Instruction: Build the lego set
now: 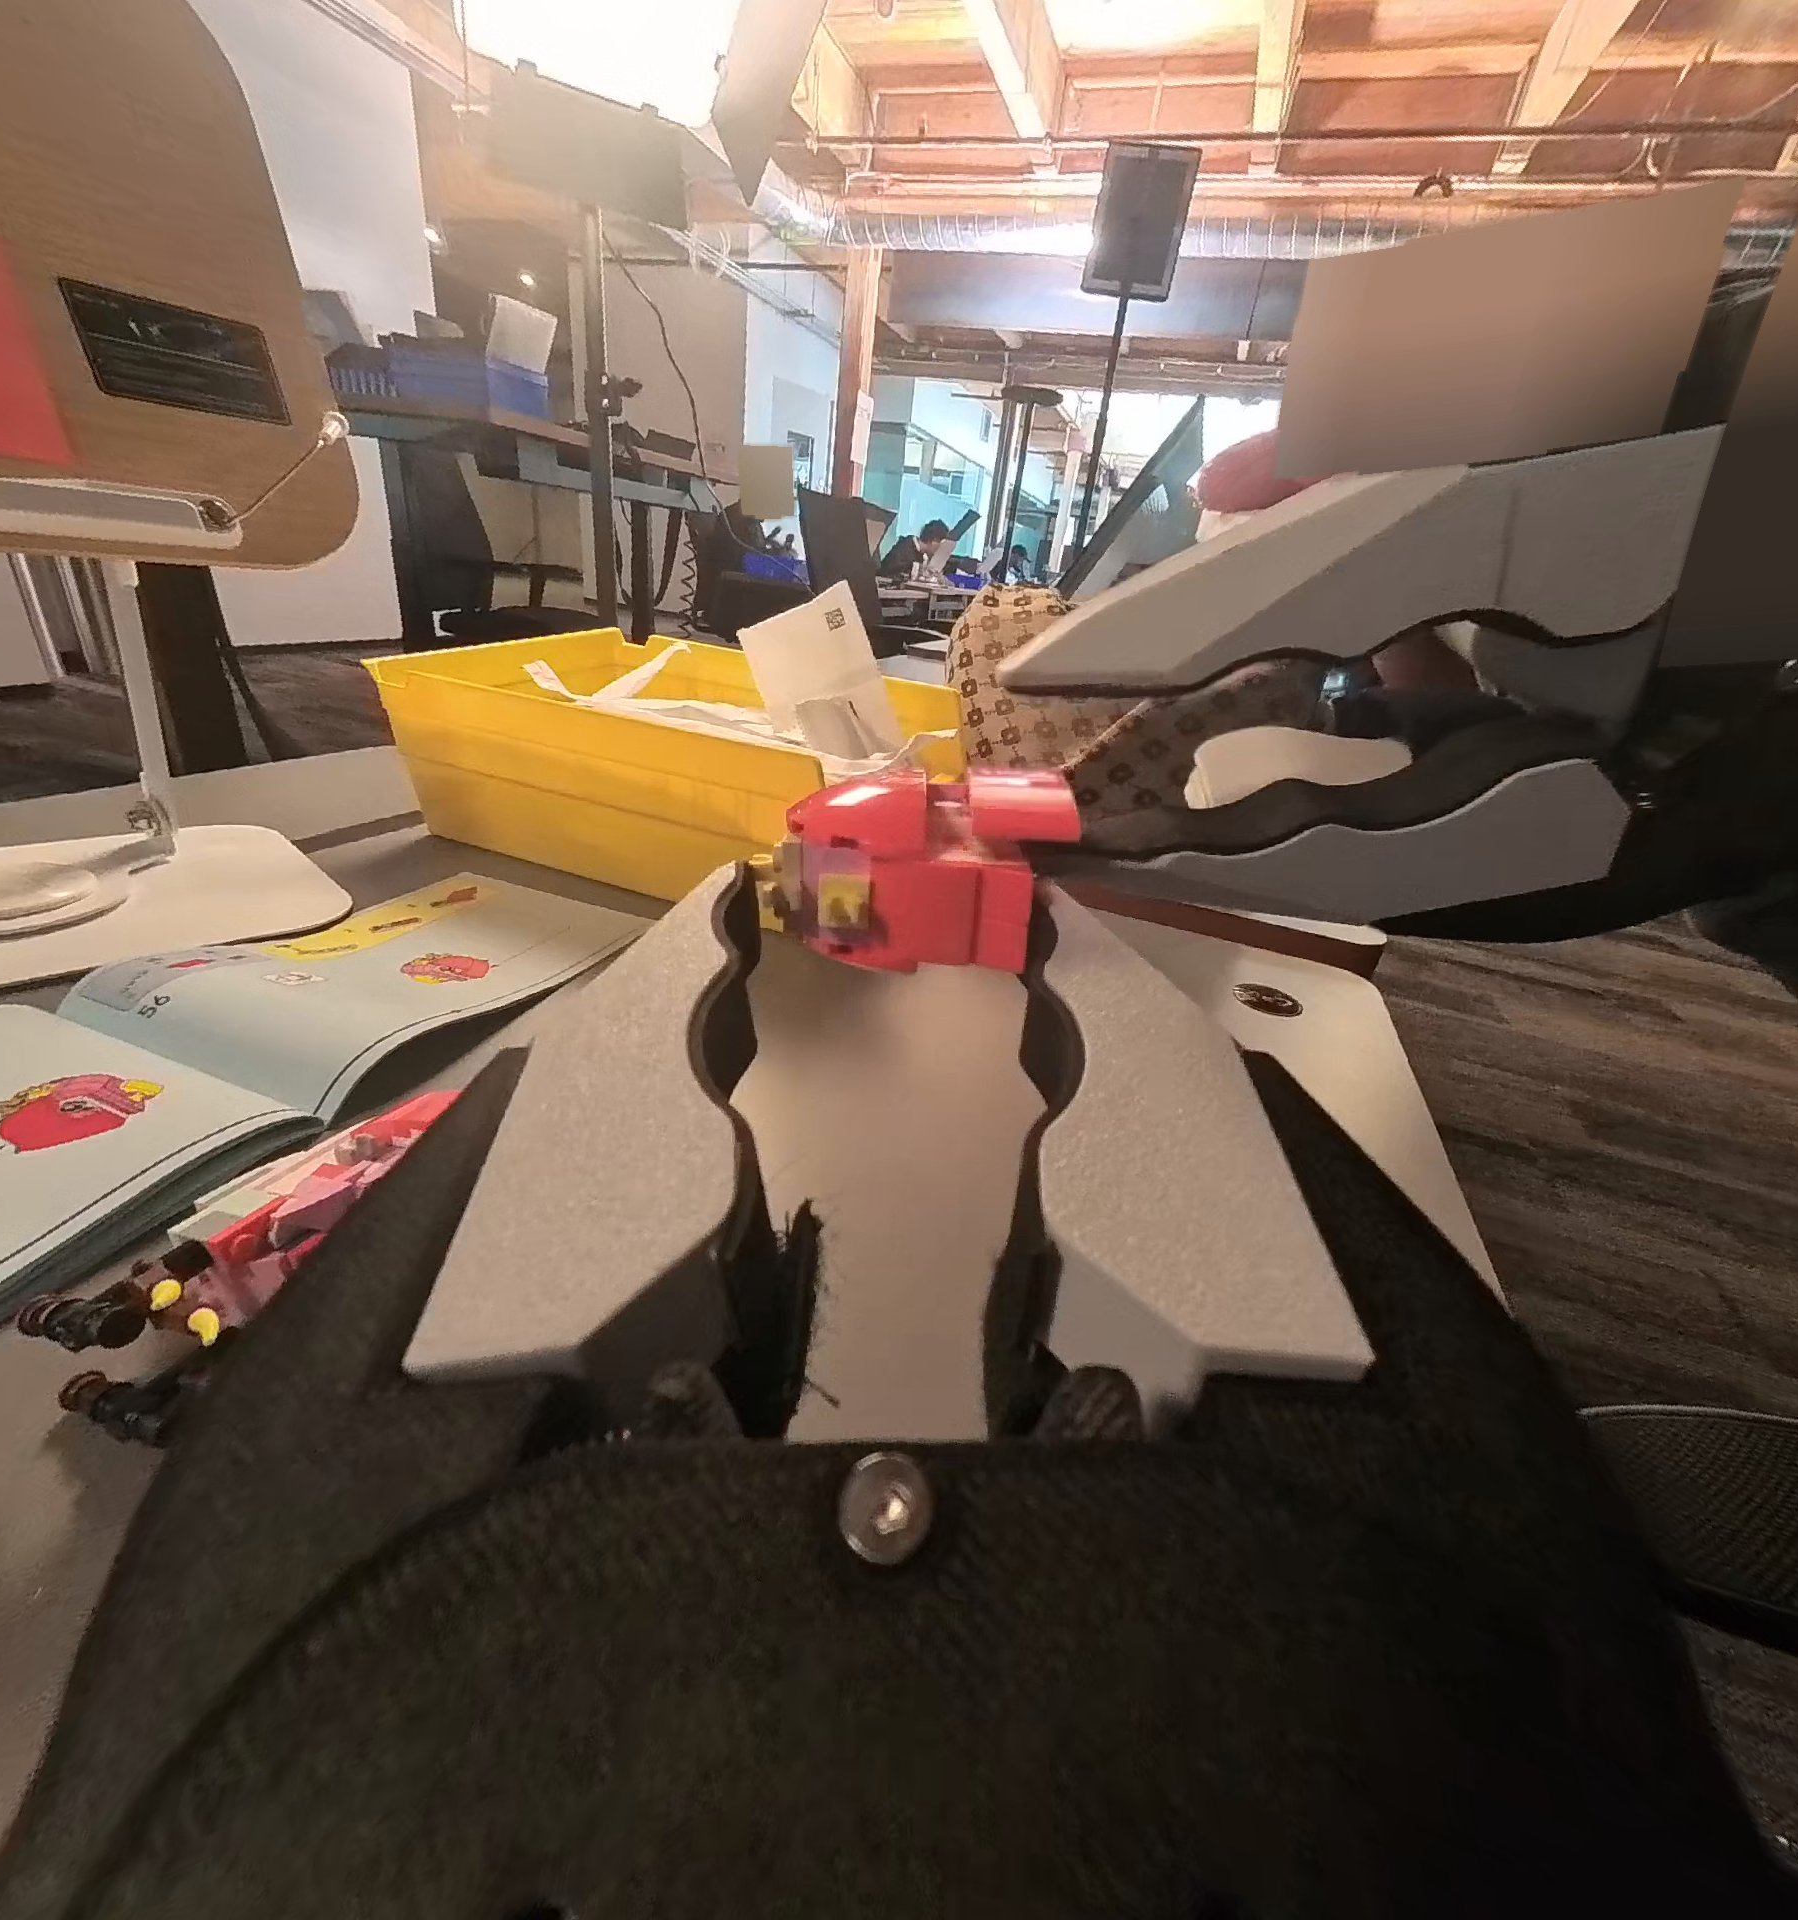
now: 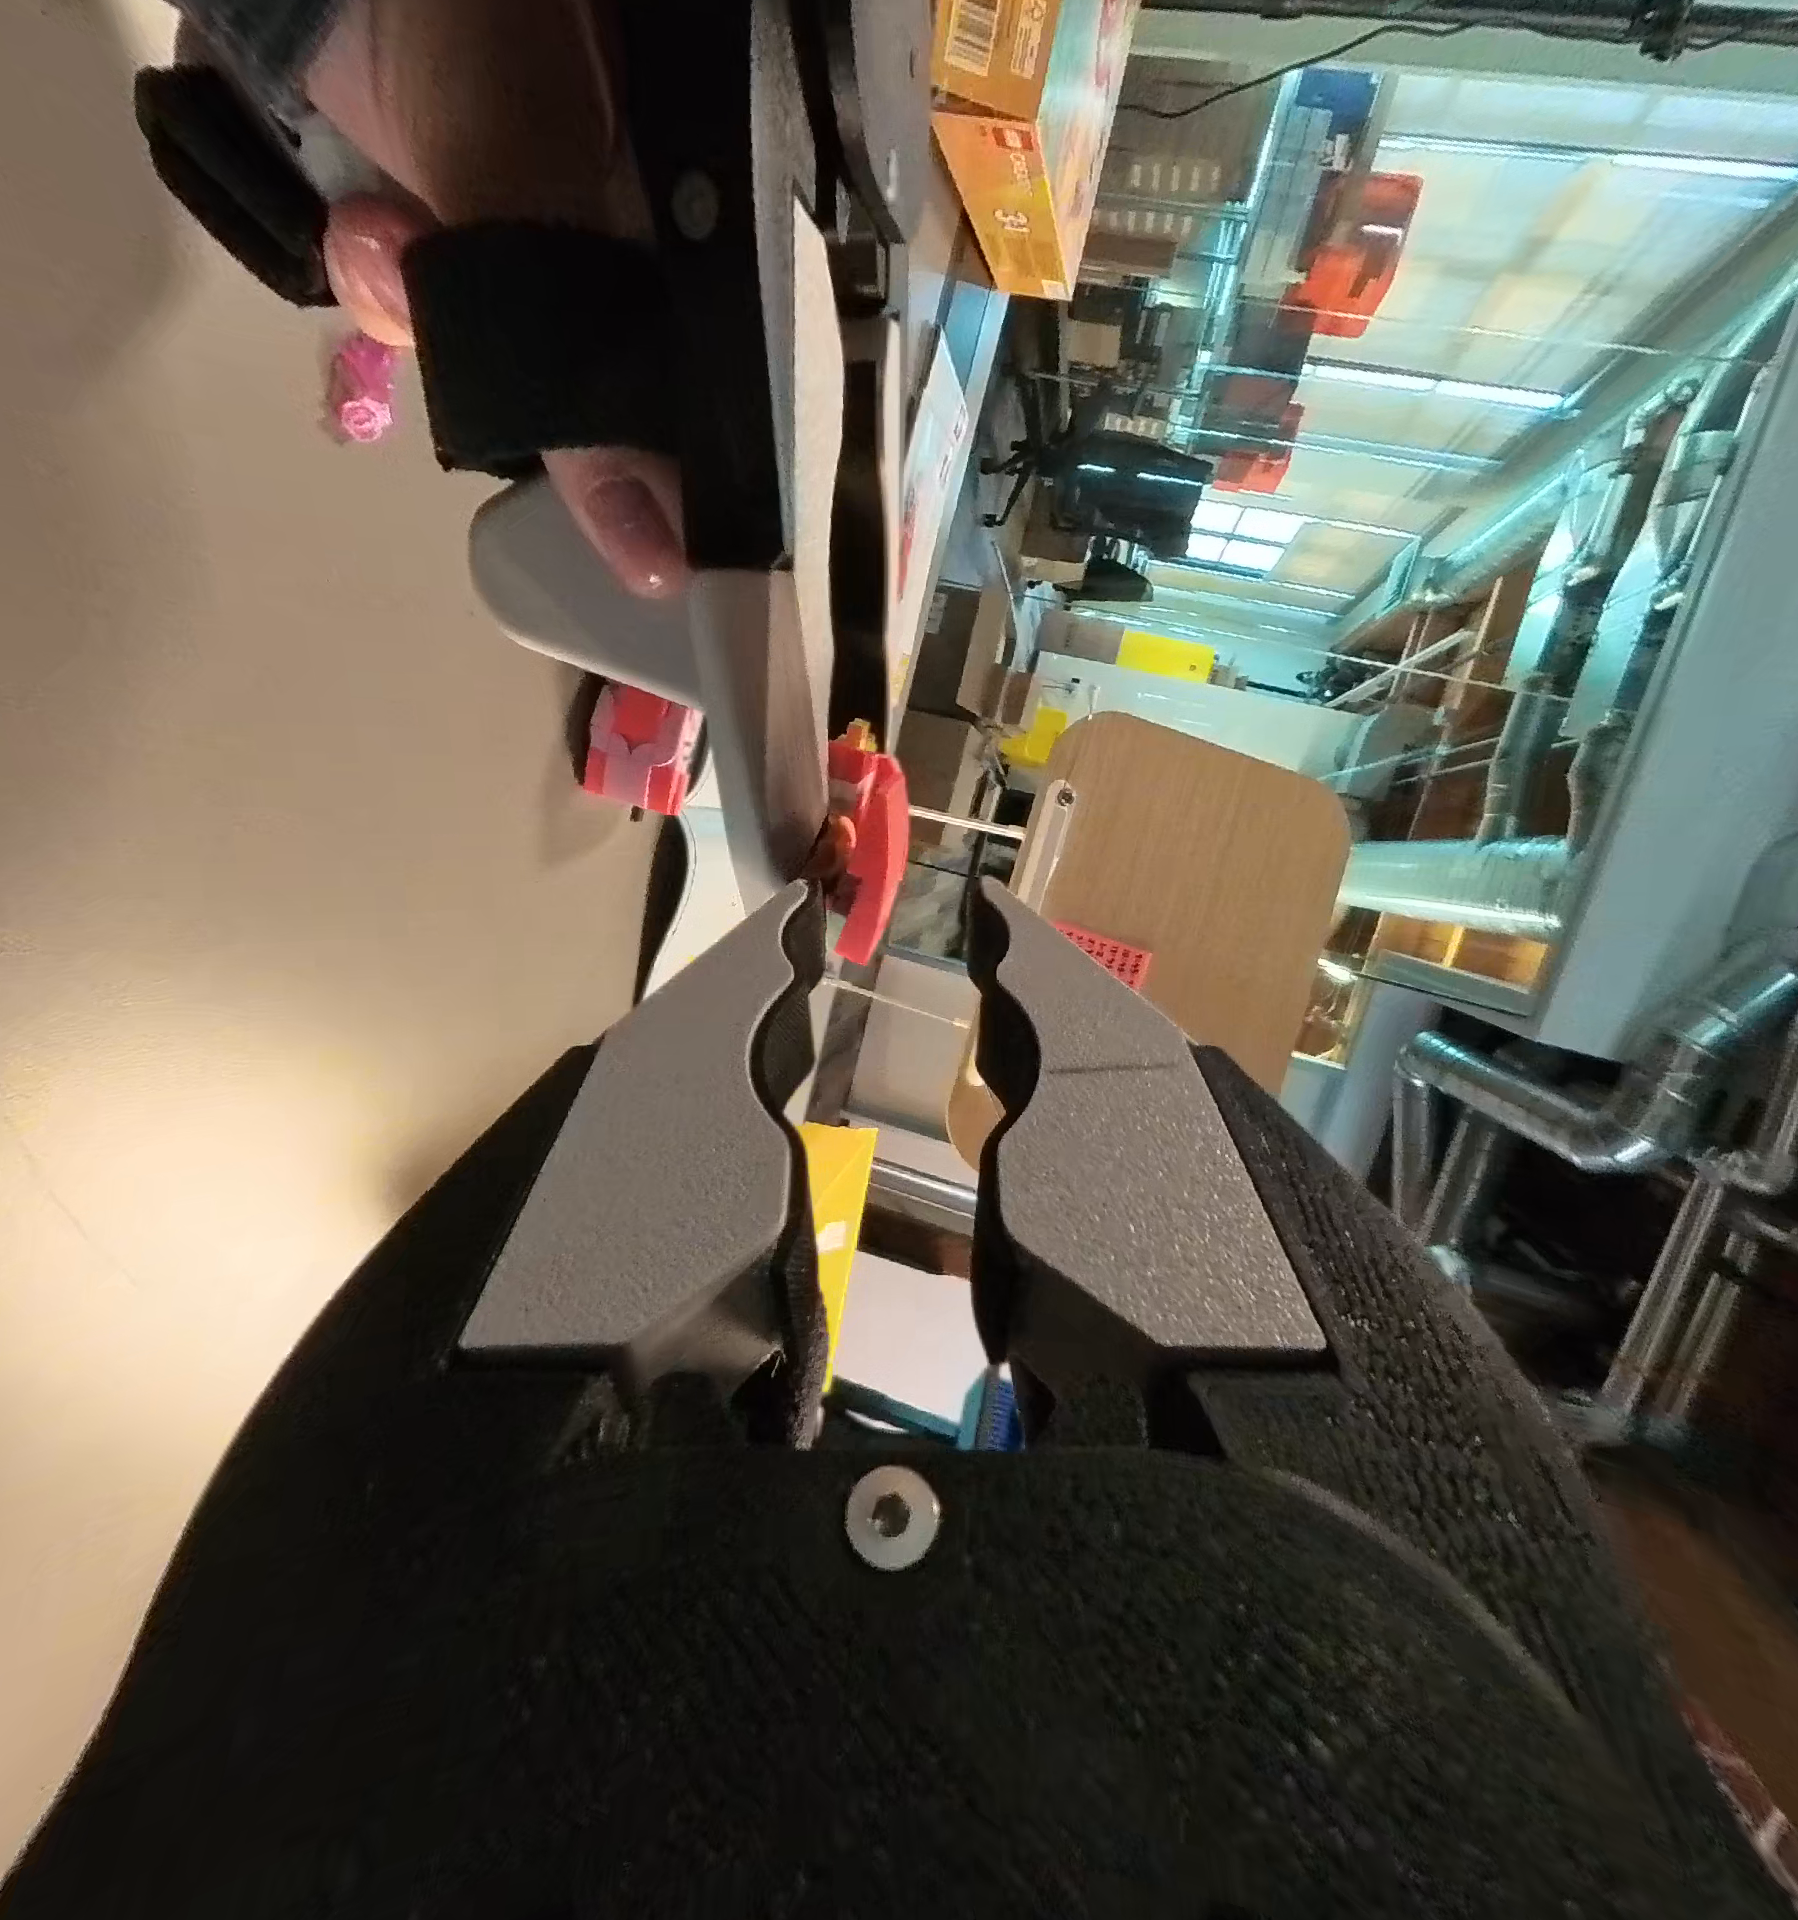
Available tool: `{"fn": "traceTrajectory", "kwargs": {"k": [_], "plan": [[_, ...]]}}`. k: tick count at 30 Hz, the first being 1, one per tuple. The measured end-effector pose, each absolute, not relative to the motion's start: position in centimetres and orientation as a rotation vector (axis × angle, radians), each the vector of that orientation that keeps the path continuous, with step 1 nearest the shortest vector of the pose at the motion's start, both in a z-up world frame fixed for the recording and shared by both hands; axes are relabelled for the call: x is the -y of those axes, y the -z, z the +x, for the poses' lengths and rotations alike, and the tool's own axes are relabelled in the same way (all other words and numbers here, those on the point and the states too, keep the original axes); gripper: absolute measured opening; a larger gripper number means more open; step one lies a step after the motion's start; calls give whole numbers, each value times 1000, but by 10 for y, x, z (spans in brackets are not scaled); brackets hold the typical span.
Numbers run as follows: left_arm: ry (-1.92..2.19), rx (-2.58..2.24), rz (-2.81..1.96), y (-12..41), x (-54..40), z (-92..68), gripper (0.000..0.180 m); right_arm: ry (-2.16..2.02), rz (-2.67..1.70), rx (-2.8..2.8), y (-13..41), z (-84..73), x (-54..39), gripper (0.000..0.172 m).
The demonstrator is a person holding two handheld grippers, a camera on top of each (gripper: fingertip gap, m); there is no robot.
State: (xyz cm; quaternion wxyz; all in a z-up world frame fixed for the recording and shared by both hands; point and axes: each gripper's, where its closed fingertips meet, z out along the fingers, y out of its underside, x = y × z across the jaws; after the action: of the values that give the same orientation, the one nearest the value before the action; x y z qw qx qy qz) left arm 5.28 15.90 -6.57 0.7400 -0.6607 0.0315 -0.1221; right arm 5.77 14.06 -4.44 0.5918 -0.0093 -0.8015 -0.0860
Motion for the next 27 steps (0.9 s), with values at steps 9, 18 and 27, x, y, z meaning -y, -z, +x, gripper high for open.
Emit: {"fn": "traceTrajectory", "kwargs": {"k": [9, 18, 27], "plan": [[285, -80, -1450, 65, -159, 56, 48, 172, -56, 1893, 42, 62, -139, 15], [291, -94, -1447, 65, -158, 58, 48, 208, -47, 1906, 42, 61, -140, 7], [329, -74, -1439, 64, -158, 57, 48, 172, -62, 1947, 48, 63, -137, 17]]}}
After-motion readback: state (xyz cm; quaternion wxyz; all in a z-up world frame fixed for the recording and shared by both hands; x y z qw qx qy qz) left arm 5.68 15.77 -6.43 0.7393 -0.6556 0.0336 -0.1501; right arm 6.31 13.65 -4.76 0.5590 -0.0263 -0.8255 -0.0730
